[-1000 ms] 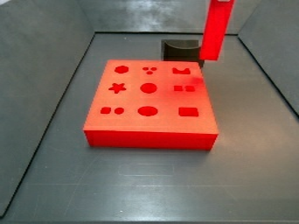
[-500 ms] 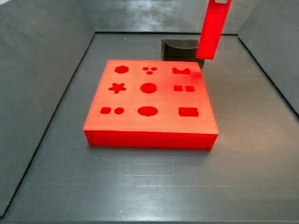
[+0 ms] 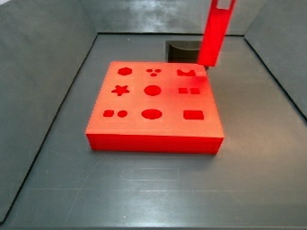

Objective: Insert the arch object.

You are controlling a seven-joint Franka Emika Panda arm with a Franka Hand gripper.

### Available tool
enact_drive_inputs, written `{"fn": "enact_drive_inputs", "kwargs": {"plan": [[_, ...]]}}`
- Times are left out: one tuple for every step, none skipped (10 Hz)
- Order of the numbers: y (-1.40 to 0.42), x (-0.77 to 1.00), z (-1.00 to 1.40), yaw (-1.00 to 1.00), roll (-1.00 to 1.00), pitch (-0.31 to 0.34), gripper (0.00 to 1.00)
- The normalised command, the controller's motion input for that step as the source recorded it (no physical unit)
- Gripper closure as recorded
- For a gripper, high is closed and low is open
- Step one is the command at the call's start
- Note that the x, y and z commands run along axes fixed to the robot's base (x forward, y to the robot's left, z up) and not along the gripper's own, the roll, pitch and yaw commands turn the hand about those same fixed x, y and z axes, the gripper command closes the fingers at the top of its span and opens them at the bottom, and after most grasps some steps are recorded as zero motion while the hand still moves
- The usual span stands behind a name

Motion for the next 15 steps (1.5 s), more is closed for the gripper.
{"fn": "enact_drive_inputs", "kwargs": {"plan": [[0.03,-0.35,0.19,0.42,0.0,-0.33,1.0],[0.0,-0.3,0.1,0.45,-0.06,-0.353,1.0],[0.0,-0.28,0.0,0.44,-0.1,-0.361,1.0],[0.0,-0.12,-0.15,0.39,-0.14,-0.349,1.0],[0.03,-0.13,-0.26,0.31,-0.27,-0.291,1.0],[0.11,-0.13,-0.19,0.26,-0.34,-0.273,1.0],[0.05,0.0,-0.06,0.18,-0.29,-0.131,1.0],[0.11,0.22,0.21,0.11,-0.13,0.309,1.0],[0.09,0.41,0.27,0.07,-0.16,0.5,1.0],[0.06,0.45,0.12,0.03,-0.1,0.5,1.0],[0.05,0.48,0.01,0.0,-0.09,0.5,1.0],[0.0,0.47,0.0,0.0,-0.06,0.5,1.0],[0.0,0.4,0.0,0.0,-0.08,0.48,1.0],[-0.02,0.0,-0.18,0.0,-0.05,0.156,1.0],[-0.04,-0.07,-0.28,-0.04,0.0,0.106,1.0]]}}
